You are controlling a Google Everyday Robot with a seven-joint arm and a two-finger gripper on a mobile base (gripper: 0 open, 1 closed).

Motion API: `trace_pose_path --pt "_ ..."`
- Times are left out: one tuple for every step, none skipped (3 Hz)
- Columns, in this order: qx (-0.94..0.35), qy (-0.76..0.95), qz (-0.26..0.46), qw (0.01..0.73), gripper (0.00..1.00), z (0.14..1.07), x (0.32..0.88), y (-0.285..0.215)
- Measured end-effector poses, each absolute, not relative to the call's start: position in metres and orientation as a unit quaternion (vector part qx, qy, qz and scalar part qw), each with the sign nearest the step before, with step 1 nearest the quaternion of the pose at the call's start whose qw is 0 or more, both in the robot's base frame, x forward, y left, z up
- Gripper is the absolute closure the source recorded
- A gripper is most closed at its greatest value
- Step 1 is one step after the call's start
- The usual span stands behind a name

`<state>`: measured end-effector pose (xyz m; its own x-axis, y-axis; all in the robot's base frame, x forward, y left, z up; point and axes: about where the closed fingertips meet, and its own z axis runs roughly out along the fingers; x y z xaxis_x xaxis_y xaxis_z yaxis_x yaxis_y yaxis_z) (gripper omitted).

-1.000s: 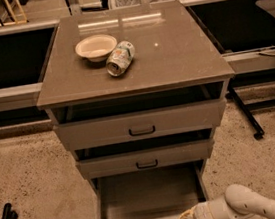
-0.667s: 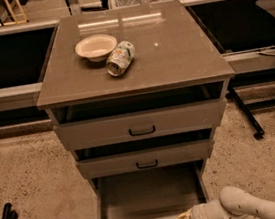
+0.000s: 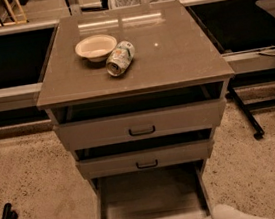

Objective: Close bottom drawer

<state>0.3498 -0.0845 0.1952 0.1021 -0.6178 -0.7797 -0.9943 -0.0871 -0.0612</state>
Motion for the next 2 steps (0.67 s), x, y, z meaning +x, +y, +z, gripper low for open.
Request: trace_pose_path --pt "-0.672 0.592 0.306 0.324 1.00 0.1771 0.3432 -0.0830" --pt "-0.672 0.590 0.307 0.325 0.83 0.1752 0.3423 -0.0824"
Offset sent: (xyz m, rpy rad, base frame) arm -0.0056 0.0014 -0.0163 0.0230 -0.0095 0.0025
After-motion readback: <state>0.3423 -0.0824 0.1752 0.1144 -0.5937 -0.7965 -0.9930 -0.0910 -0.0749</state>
